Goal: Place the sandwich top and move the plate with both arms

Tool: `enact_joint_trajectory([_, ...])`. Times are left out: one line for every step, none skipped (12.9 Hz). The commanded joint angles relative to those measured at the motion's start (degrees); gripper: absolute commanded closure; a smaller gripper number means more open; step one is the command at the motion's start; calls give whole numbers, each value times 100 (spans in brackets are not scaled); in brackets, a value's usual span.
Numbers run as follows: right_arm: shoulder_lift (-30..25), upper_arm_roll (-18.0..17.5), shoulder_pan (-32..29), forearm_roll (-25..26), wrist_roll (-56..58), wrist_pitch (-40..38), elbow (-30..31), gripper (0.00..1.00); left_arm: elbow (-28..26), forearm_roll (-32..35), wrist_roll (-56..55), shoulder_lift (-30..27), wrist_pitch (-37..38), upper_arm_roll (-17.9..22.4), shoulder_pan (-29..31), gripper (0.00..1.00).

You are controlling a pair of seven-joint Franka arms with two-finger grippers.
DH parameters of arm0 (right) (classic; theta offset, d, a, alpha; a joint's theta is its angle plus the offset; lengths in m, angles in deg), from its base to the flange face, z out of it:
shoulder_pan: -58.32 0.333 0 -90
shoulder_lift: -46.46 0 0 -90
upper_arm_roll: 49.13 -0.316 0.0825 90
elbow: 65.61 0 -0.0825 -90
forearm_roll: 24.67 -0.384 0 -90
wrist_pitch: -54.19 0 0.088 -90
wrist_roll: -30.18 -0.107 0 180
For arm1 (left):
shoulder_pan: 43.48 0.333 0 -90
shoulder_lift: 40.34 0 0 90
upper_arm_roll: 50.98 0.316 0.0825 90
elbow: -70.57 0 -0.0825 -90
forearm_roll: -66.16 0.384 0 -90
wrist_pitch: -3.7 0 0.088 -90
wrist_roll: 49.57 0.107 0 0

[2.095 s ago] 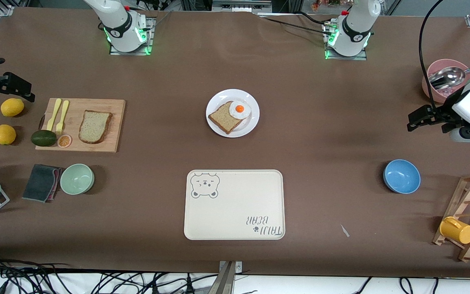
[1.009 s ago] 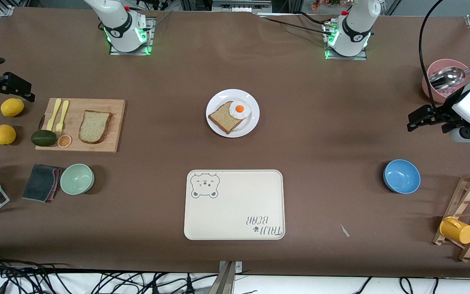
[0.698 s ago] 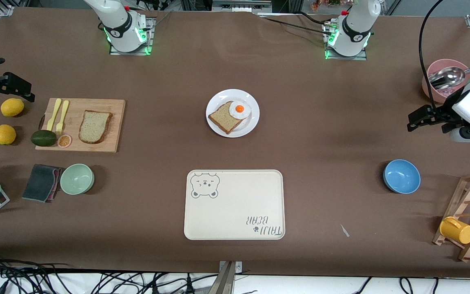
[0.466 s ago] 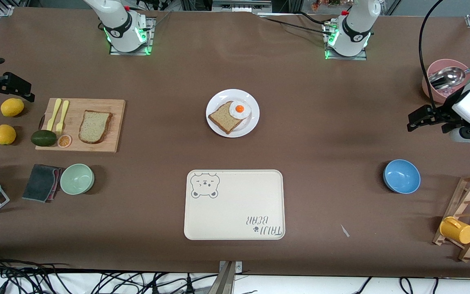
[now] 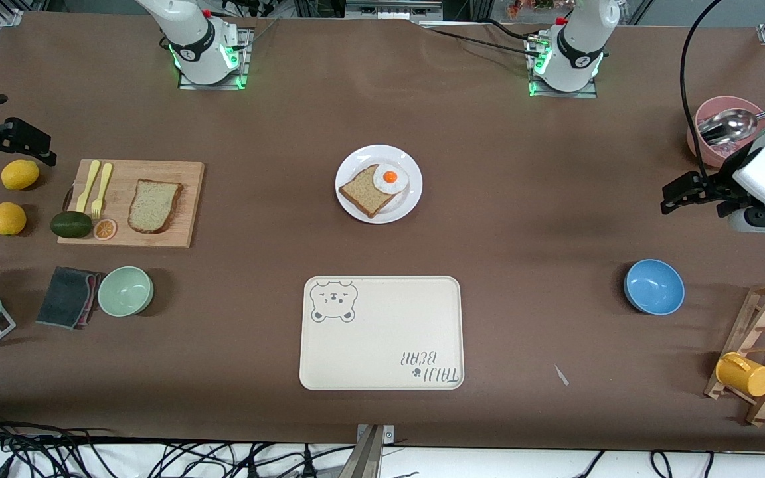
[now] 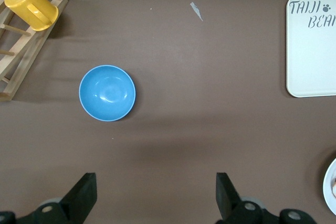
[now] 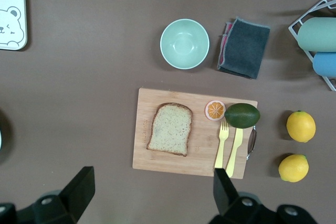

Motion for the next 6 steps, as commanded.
enact_joint_trajectory([-62, -44, -64, 85, 12, -192, -53, 0, 46, 104, -47, 12, -48, -20, -24, 0])
enact_joint_trajectory([-53, -44, -64, 111, -6, -202, -53, 0, 46, 104, -47, 21, -48, -20, -24, 0])
enact_joint_trajectory([-36, -27, -64, 120, -6, -185, -53, 0, 46, 113, -47, 21, -48, -20, -24, 0])
enact_joint_trajectory([26, -27, -72, 208, -6, -193, -45, 0, 46, 113, -47, 21, -48, -20, -24, 0])
enact_joint_trajectory([139, -35, -72, 287, -15, -211, -10, 0, 46, 113, -47, 12, -48, -20, -24, 0])
enact_joint_trajectory([201, -36, -64, 322, -32, -219, 17, 0, 46, 113, -47, 21, -48, -20, -24, 0])
